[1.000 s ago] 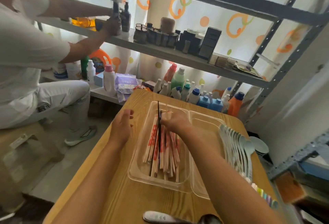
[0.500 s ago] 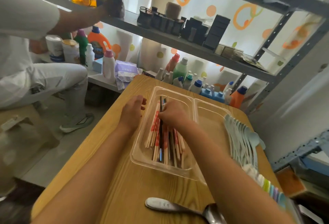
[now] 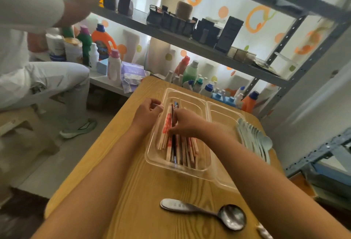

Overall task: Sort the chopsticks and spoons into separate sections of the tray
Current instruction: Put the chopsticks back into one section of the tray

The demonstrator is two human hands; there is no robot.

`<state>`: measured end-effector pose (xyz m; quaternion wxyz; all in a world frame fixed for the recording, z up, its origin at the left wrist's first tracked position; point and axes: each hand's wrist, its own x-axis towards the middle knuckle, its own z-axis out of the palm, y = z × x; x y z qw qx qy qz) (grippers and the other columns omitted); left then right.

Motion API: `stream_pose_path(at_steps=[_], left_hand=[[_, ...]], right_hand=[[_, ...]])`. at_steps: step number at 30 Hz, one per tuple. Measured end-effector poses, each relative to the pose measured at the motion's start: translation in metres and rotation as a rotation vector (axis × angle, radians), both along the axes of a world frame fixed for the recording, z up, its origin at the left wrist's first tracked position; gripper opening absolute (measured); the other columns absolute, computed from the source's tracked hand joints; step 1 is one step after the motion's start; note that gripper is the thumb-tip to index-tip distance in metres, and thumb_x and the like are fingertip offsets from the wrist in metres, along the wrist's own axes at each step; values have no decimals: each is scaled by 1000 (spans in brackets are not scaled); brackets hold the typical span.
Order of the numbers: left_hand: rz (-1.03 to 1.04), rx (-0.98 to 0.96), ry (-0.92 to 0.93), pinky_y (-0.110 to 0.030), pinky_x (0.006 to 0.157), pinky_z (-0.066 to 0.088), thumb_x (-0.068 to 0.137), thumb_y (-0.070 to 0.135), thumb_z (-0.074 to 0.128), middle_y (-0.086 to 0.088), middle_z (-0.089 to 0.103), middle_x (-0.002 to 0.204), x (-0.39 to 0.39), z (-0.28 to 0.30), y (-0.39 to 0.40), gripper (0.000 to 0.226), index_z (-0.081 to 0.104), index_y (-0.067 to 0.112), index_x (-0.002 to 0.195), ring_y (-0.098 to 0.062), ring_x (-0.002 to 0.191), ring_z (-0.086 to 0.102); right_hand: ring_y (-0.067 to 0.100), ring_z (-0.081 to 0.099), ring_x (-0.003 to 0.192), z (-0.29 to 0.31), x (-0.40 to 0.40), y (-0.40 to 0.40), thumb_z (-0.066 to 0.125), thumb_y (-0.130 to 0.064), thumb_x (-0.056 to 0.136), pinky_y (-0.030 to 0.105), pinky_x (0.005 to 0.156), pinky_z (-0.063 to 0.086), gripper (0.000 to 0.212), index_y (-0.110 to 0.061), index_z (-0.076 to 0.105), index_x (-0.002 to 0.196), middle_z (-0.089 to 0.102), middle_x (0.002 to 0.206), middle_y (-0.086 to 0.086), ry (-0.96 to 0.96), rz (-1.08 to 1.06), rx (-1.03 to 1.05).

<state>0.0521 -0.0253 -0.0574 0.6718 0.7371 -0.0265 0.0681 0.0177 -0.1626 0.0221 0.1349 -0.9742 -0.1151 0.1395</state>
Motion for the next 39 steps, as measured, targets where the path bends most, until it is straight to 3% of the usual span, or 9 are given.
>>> stream_pose_path(at_steps=[2,6,13,16,19,23,28,32,39], left_hand=[[0,8,-6,-30,75,52,94,23,57,-1,63,101,1,-1,0,18,58,17,111,-16,92,63],[3,14,19,-33,79,54,94,25,57,1,64,102,3,-2,2,20,58,19,112,-14,92,63],[-5,-11,17,-29,72,52,93,25,58,1,63,100,2,-4,2,21,57,19,113,-14,90,63],[-7,-12,23,-31,74,53,92,27,59,2,64,100,2,-4,2,21,58,19,112,-14,90,63],[-11,-9,31,-27,70,50,93,26,59,2,63,100,4,-3,1,21,58,19,113,-14,89,63],[-16,-22,24,-25,67,47,93,25,59,0,64,100,3,-2,1,20,58,17,111,-14,89,63],[-40,-31,21,-24,66,47,93,25,59,2,63,100,2,-1,2,22,57,18,113,-13,89,63],[-41,-27,26,-25,67,48,93,26,58,1,63,101,2,-2,2,22,56,18,114,-14,89,63],[-36,-26,33,-23,65,47,94,26,57,3,63,100,1,0,2,21,56,20,113,-13,88,64]], right_hand=[[8,59,94,7,-4,2,77,-37,80,30,90,48,31,-32,53,99,56,90,-16,54,49,-9],[12,53,109,13,-18,11,85,-39,71,30,95,41,80,-24,43,138,53,113,-11,282,179,-176],[14,62,92,3,-6,6,77,-38,81,30,81,53,38,-23,59,111,64,98,-7,-114,106,-203],[10,57,97,18,-9,1,83,-40,74,27,85,47,49,-25,54,111,59,98,-12,126,101,-138],[9,49,109,25,-19,-3,86,-32,71,33,100,42,73,-25,47,133,58,116,-10,304,153,-264],[14,53,109,7,-22,-6,84,-33,72,31,93,44,75,-24,45,136,58,121,-5,227,184,-346],[4,55,89,11,-17,-15,77,-24,81,15,69,39,29,-31,53,95,55,92,-17,61,112,-104],[11,57,100,8,-24,-15,84,-32,73,29,88,49,54,-25,54,118,61,109,-8,189,147,-189],[5,50,86,2,-25,-8,78,-39,78,22,72,42,44,-31,48,110,49,90,-19,29,184,-195]])
